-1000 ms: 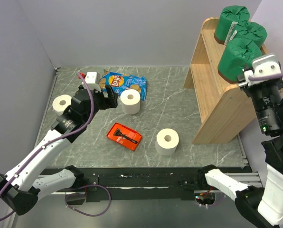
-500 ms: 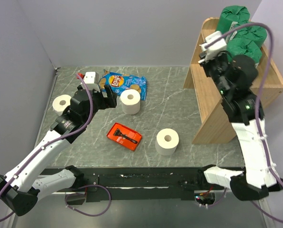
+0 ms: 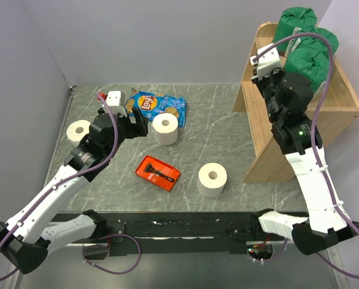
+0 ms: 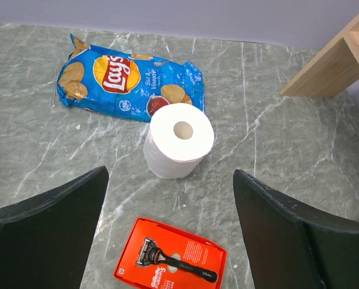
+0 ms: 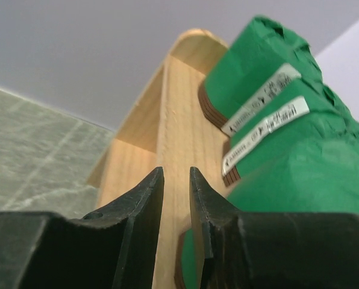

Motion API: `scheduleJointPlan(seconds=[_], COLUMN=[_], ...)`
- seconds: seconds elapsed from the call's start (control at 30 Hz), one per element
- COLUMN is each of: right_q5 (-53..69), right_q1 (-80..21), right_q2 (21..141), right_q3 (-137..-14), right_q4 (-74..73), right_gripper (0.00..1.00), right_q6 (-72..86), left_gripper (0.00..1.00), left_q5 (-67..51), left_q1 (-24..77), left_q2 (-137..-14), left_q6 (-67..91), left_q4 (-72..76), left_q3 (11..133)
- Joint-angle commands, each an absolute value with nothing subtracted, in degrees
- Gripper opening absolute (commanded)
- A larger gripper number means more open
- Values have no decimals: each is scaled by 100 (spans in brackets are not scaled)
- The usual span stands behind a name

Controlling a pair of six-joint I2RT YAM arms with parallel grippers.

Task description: Place and organize the paper towels onto the shelf

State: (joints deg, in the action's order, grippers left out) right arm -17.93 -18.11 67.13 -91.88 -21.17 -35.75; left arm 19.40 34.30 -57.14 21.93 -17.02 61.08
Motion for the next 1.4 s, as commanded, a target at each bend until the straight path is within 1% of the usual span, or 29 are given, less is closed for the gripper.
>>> scheduleJointPlan(seconds=[0.0, 0.4, 0.8, 0.97, 1.07, 1.2, 1.3, 1.33, 1.37], right_q5=[-2285, -1881, -1232, -1090, -731, 252, 877, 1105, 1194], right_q1=[-1653, -809, -545, -519, -519, -519, -518, -519, -527], right_q2=[6416, 6266, 5854, 5888, 5828, 5687, 5651, 5617, 5590], right_q3=[-9026, -9096, -8895, -9184, -9360, -9640, -9773, -9765, -9765], right_q4=[-1784, -2267, -2487, -2864, -3015, -3199, -3261, -3226, -3086], right_gripper=[31, 31, 31, 32, 35, 41, 47, 52, 54], right_q6=[-3903, -3674, -3384, -3270, -3129, -2831, -2646, -2593, -2506], left_gripper=[91, 91, 91, 91, 91, 91, 91, 91, 92], left_q5=[1995, 2004, 2004, 1995, 2030, 2039, 2048, 2057, 2065], left_q1=[3410, 3410, 3410, 3419, 3419, 3419, 3419, 3410, 3419], left_q2=[-5739, -5757, -5748, -5757, -5722, -5695, -5687, -5695, -5678], left_q6=[2224, 2232, 2241, 2241, 2232, 2215, 2197, 2197, 2180], left_q4=[-1494, -1521, -1503, -1538, -1521, -1512, -1538, -1538, -1538], left_q3=[6100, 6108, 6091, 6117, 6100, 6091, 6126, 6126, 6117])
